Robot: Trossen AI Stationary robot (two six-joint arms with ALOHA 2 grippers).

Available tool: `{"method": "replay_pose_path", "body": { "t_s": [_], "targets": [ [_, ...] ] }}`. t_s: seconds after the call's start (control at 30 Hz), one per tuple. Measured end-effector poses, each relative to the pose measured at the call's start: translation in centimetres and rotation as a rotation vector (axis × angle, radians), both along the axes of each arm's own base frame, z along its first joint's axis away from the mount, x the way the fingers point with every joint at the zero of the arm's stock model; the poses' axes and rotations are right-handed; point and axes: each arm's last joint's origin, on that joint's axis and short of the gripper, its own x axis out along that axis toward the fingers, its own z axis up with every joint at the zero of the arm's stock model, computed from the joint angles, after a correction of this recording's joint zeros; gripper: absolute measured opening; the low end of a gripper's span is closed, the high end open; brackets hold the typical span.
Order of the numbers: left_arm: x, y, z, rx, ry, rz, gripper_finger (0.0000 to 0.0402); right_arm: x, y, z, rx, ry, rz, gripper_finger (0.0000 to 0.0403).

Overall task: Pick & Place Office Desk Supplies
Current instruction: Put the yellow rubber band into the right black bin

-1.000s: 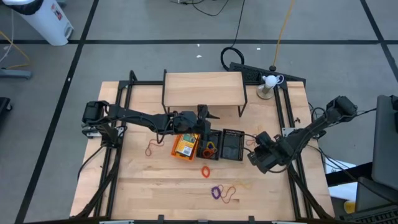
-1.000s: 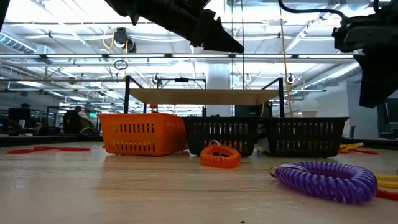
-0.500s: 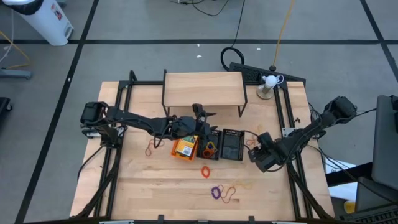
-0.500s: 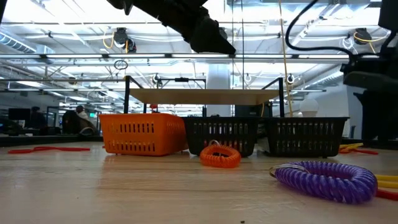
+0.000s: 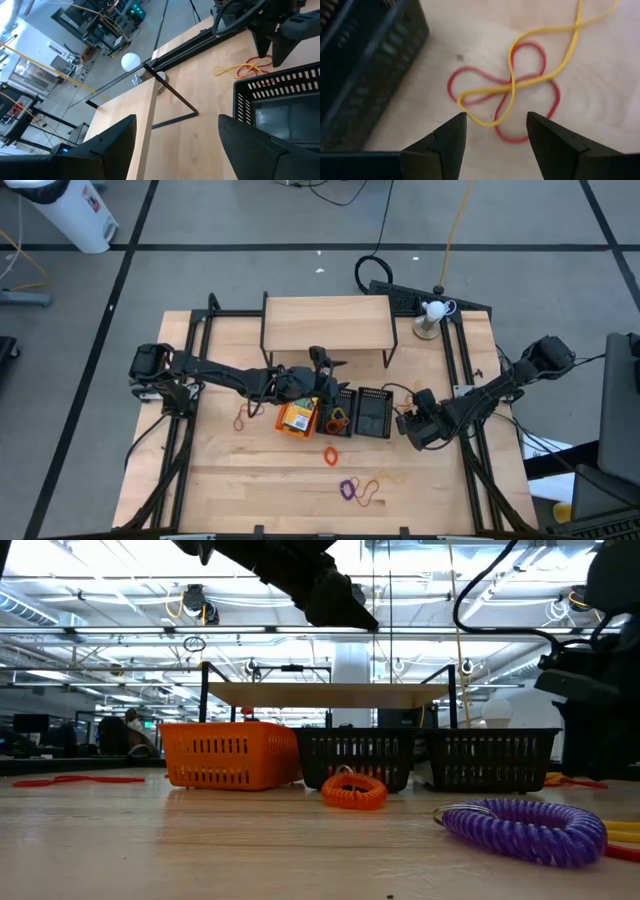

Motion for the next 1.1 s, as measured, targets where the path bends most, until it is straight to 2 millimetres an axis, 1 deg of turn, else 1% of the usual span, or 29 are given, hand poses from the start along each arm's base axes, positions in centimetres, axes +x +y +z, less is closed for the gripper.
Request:
{"method": "replay_pose_path", "body": {
  "t_s": [0.17,0.4,0.47,0.53,0.6,0.67,0.77,0.8,0.83,0.93,1.1],
  "targets": [
    [0.0,0.0,0.0,-0.001,0.0,0.0,0.0278,0.4,-0.6,0.1,-0.059,-0.025,-0.001,0.0196],
    [0.0,0.0,-0.1,-0.002,0.009,0.001,0.0278,0.8,-1.0,0.1,-0.063,-0.03,0.014,0.0195],
    [0.0,0.0,-0.1,-0.003,0.009,0.001,0.0278,0.9,-1.0,0.1,-0.065,-0.03,0.011,0.0188],
    [0.0,0.0,-0.1,-0.005,0.009,0.002,0.0278,0.9,-1.1,0.1,-0.067,-0.029,0.014,0.0171],
    [-0.1,0.0,-0.2,-0.008,0.017,0.003,0.0278,0.9,-1.1,0.1,-0.071,-0.027,0.019,0.0145],
    [-0.1,0.0,-0.2,-0.011,0.021,0.005,0.0278,0.9,-1.1,0.1,-0.073,-0.024,0.031,0.0108],
    [-0.1,0.0,-0.2,-0.013,0.02,0.005,0.0278,1.0,-1.0,0.1,-0.076,-0.025,0.065,0.0036],
    [-0.1,0.0,-0.2,-0.013,0.02,0.005,0.0278,1.1,-1.0,0.1,-0.081,-0.023,0.086,0.0019],
    [-0.1,0.0,-0.2,-0.013,0.02,0.005,0.0278,1.1,-1.0,0.2,-0.084,-0.023,0.101,0.0011],
    [-0.1,0.0,-0.2,-0.014,0.019,0.005,0.0278,0.9,-1.1,0.6,-0.098,-0.032,0.106,0.0007],
    [-0.1,0.0,-0.2,-0.016,0.018,0.006,0.0278,-0.1,-1.6,1.9,-0.116,-0.067,0.098,0.0003]
  ]
}}
